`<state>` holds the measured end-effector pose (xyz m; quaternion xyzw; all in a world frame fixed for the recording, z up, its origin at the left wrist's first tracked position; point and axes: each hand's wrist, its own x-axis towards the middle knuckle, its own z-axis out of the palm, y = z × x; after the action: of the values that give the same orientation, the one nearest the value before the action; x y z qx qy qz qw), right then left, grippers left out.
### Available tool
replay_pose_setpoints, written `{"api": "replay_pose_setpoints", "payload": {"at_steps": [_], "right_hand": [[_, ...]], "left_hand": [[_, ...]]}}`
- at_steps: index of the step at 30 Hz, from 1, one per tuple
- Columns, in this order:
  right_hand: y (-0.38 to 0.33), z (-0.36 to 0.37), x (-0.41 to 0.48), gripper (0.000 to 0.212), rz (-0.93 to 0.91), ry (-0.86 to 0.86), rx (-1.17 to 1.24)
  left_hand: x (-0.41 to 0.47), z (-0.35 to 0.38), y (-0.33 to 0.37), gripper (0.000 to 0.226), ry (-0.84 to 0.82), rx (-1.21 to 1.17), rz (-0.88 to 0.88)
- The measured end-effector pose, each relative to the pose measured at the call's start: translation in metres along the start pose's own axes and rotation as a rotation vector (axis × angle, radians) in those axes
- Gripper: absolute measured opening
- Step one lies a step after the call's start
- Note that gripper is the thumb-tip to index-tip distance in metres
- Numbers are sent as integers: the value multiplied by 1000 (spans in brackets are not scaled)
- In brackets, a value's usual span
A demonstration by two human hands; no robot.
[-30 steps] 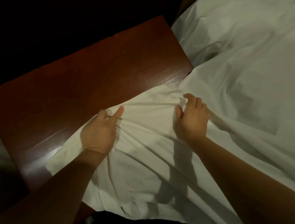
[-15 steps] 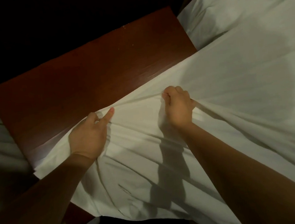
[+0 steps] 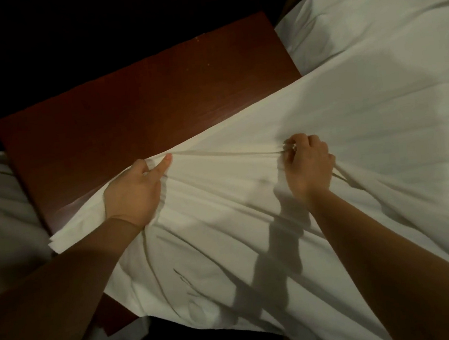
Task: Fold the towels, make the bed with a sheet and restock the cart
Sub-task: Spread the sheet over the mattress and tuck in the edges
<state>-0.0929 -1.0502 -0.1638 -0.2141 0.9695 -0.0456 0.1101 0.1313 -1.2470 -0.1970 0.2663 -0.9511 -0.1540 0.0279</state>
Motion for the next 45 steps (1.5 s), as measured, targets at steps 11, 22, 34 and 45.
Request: {"api": "replay_pose_setpoints", "payload": {"at_steps": [11,22,34,45], "right_hand": [[-28,7,0,22,-362,48,-112],[49,-16,0,27,-81,37,-25],[68,-60,15,42,11,101,399],[28,-63,142,21,-113,-323,121]], "left_hand": [[-1,1,1,55,8,1,-22],[-1,0,3,53,7,-17,-20],[0,-3,3,52,-16,-26,-31],[-1,5,-1,53,-25,-18,-105]]}}
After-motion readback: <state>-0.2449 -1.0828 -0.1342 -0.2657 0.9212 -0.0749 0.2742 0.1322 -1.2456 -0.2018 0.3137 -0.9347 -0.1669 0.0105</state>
